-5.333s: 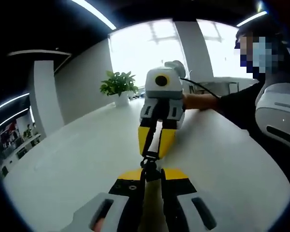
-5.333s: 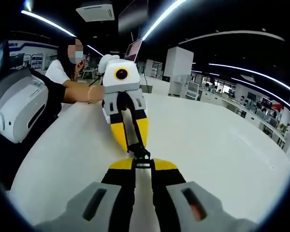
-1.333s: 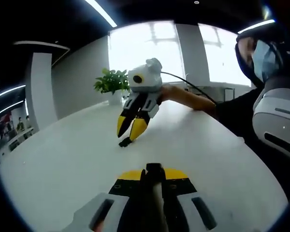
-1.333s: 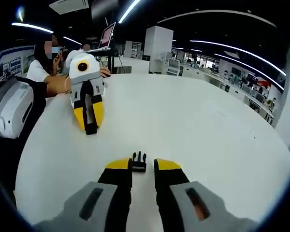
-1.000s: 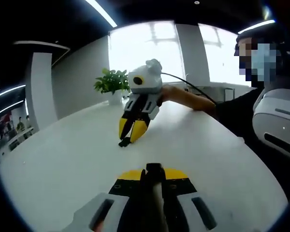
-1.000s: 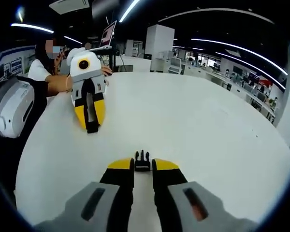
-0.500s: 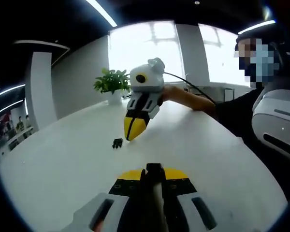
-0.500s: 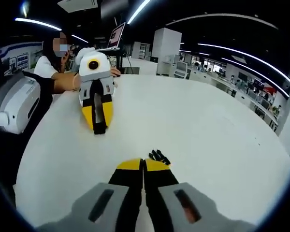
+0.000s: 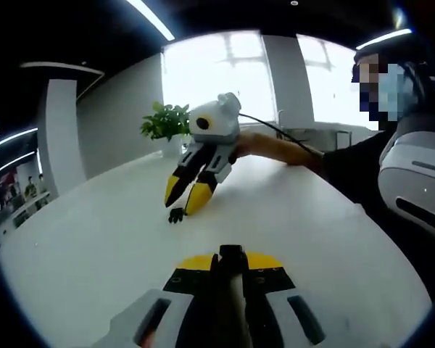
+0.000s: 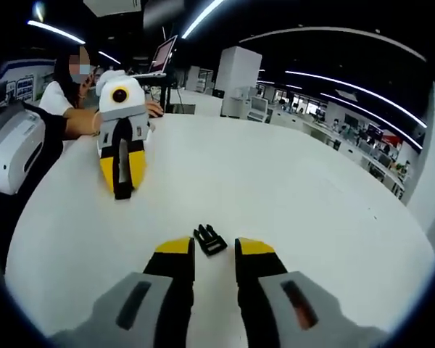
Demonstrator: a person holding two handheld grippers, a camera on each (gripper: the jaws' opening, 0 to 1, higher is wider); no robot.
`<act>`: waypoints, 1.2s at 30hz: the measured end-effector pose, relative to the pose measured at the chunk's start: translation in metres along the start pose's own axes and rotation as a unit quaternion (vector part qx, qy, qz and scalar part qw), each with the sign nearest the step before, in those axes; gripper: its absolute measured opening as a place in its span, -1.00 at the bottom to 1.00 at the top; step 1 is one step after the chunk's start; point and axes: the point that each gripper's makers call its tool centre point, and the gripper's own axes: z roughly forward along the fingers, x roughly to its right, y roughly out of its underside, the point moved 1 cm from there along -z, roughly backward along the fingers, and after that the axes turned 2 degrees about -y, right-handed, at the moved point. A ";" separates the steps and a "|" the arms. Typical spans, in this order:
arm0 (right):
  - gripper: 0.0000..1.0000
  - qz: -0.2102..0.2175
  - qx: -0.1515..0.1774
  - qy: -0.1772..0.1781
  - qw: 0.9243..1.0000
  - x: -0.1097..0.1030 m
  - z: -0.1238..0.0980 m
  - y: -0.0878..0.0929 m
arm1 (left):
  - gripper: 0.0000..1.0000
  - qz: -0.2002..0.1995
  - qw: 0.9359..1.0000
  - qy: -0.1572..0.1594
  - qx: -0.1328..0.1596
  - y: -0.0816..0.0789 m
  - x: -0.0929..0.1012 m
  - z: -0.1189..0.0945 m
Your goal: Snap the two parts of the plastic buckle together until the buckle closes and remains connected.
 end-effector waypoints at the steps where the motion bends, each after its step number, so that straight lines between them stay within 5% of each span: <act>1: -0.56 0.003 -0.001 -0.002 1.000 0.001 -0.001 0.001 | -0.75 0.000 1.000 0.000 0.000 0.000 0.000 0.000; 13: -0.69 0.053 0.024 -0.021 0.998 0.000 0.005 0.003 | -0.75 -0.002 1.000 0.001 0.001 0.000 0.000 0.000; 36: -0.74 0.053 0.017 -0.031 0.998 -0.007 0.008 0.002 | -0.75 0.006 1.000 -0.003 -0.003 0.000 -0.001 0.000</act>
